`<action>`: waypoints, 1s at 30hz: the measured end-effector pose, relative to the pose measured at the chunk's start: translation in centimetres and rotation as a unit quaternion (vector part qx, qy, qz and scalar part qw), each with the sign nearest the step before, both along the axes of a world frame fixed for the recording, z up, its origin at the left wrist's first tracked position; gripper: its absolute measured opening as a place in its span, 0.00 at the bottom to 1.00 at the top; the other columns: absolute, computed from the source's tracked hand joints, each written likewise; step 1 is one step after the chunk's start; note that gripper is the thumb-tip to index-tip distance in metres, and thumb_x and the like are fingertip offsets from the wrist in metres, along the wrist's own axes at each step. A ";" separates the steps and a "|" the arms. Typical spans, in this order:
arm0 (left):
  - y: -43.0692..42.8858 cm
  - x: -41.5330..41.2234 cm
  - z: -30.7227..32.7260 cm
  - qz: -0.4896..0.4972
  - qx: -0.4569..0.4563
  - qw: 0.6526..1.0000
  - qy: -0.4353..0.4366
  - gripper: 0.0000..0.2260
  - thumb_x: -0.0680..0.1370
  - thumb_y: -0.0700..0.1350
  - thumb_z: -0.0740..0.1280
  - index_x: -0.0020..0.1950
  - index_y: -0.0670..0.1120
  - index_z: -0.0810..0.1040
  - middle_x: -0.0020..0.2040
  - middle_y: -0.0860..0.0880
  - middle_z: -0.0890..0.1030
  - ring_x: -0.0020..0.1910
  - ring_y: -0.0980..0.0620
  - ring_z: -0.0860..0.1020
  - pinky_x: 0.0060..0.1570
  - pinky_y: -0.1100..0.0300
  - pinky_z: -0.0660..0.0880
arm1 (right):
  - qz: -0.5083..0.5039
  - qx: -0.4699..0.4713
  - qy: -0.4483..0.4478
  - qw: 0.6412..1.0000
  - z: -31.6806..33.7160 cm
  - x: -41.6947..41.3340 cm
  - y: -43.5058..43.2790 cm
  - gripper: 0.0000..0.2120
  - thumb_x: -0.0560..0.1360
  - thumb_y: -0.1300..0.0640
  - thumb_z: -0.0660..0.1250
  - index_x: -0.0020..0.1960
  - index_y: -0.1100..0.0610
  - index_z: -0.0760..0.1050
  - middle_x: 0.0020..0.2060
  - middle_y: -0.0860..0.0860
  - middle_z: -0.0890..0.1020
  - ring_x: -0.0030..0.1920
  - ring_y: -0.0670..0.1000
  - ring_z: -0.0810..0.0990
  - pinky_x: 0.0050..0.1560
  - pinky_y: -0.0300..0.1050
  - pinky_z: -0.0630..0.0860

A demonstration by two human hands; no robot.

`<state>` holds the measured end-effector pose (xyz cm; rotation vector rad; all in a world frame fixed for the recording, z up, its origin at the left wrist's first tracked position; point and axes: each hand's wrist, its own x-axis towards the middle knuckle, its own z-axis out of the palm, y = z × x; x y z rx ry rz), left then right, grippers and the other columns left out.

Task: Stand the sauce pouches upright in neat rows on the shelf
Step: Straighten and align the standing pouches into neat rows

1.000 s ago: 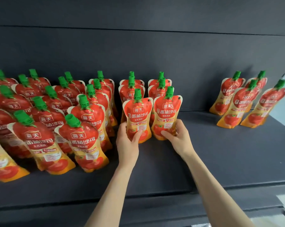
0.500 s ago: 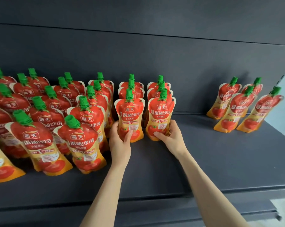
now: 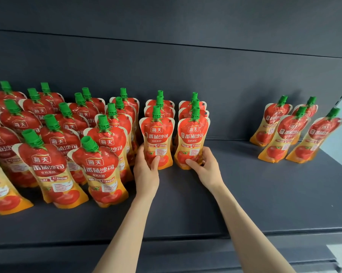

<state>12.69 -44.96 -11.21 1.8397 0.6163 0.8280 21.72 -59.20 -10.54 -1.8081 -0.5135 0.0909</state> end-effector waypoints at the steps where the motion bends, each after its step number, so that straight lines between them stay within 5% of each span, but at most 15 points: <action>1: 0.0 0.0 0.1 0.000 0.003 1.000 0.004 0.23 0.78 0.46 0.64 0.72 0.46 0.62 0.68 0.46 0.71 0.67 0.48 0.69 0.61 0.59 0.67 | 0.000 0.001 0.000 1.000 0.0 0.0 0.0 0.19 0.73 0.57 0.70 0.62 0.57 0.68 0.55 0.47 0.77 0.53 0.45 0.76 0.46 0.27 0.72; 30: 0.1 0.3 0.0 -0.005 0.015 0.999 0.033 0.23 0.78 0.46 0.62 0.72 0.46 0.60 0.68 0.46 0.70 0.67 0.48 0.69 0.63 0.56 0.68 | -0.009 -0.025 -0.002 1.000 -0.1 0.1 0.0 0.19 0.75 0.56 0.68 0.63 0.56 0.67 0.58 0.48 0.77 0.54 0.45 0.75 0.47 0.28 0.69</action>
